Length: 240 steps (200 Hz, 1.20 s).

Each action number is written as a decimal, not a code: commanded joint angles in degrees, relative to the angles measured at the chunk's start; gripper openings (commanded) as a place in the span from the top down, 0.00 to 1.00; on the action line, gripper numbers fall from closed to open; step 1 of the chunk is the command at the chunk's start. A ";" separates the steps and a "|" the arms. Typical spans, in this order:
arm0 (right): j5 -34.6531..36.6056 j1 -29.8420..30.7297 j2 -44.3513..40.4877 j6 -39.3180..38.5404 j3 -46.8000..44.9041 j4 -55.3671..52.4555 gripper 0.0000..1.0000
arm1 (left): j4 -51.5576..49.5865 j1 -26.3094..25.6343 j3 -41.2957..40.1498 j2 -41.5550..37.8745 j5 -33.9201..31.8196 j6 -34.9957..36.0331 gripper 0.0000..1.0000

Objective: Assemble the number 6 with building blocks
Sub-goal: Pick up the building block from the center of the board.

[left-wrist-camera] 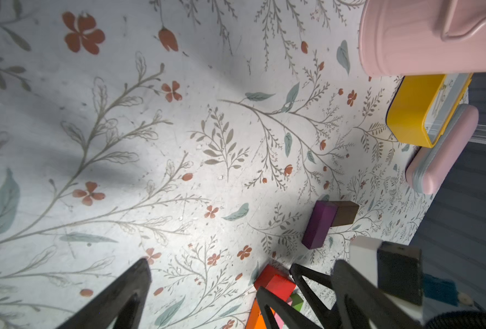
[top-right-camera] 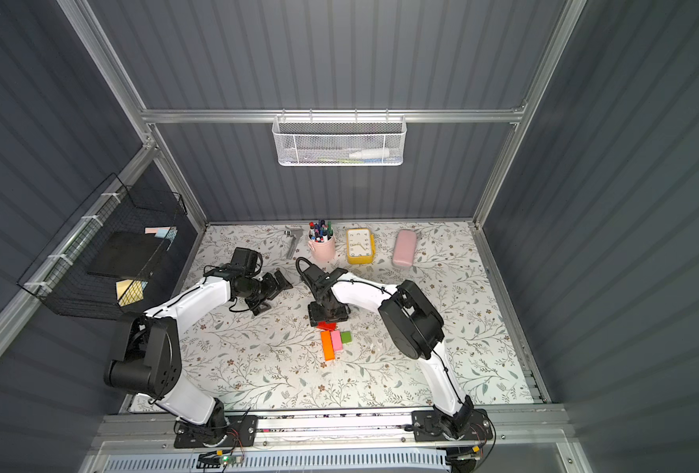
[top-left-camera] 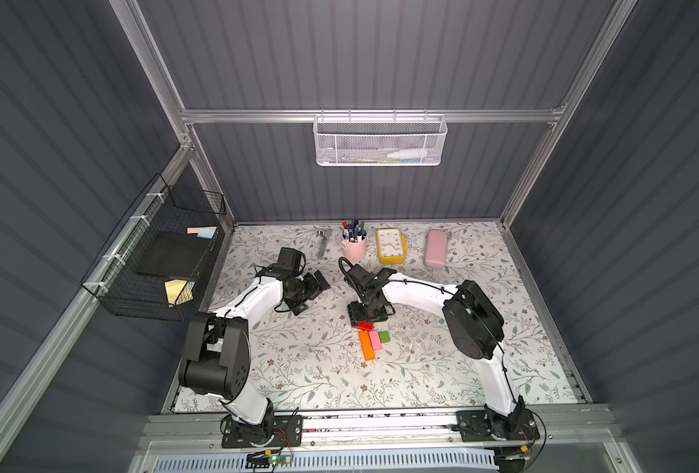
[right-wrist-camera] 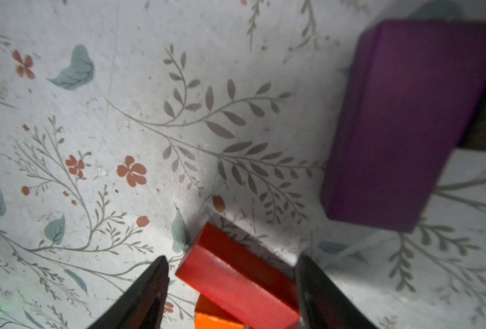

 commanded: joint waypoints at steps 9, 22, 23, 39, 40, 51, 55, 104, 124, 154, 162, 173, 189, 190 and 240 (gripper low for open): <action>-1.22 0.76 1.64 -0.20 0.60 -2.22 0.28 | -0.11 0.70 -1.30 0.72 0.76 1.57 0.01; -1.36 1.02 1.72 -0.06 0.82 -2.44 0.28 | -0.11 0.86 -1.39 0.63 0.82 1.66 0.01; -1.44 1.02 1.67 -0.05 0.85 -2.48 0.28 | -0.11 0.87 -1.43 0.68 0.83 1.66 0.01; -1.46 1.36 1.63 -0.08 0.86 -2.91 0.28 | -0.02 0.96 -1.71 0.42 0.84 1.74 0.01; -1.49 1.37 1.63 -0.10 0.87 -2.93 0.28 | -0.02 0.96 -1.72 0.39 0.84 1.78 0.01; -1.34 1.59 1.52 -0.21 0.78 -3.26 0.28 | 0.04 1.07 -1.95 0.28 0.92 1.76 0.01; -1.22 1.64 1.48 -0.28 0.66 -3.33 0.28 | 0.07 1.05 -2.06 0.20 0.93 1.80 0.01; 0.39 2.08 2.12 -1.35 0.43 -5.43 0.21 | 0.24 1.31 -3.23 -0.64 0.93 1.74 0.01; 0.81 2.08 2.39 -1.10 0.35 -5.56 0.25 | 0.42 1.40 -3.66 -0.86 0.93 1.81 0.01; 2.45 2.08 2.70 0.18 0.58 -5.58 0.39 | 0.51 1.49 -4.17 -1.38 0.93 1.76 0.01; 2.51 2.08 2.81 0.31 0.59 -5.51 0.40 | 0.51 1.49 -4.27 -1.47 0.93 1.76 0.01; 2.67 2.08 2.82 0.42 0.63 -5.38 0.41 | 0.42 1.53 -4.35 -1.55 0.93 1.77 0.01; 3.09 2.08 2.89 0.58 0.96 -5.48 0.46 | 0.33 1.58 -4.28 -1.65 0.79 1.85 0.01; 3.16 2.08 2.87 0.58 0.92 -5.54 0.46 | 0.33 1.58 -4.28 -1.65 0.82 1.84 0.01; 4.61 2.08 2.00 1.58 0.53 -5.90 0.72 | 0.23 1.65 -4.02 -1.53 0.93 2.23 0.01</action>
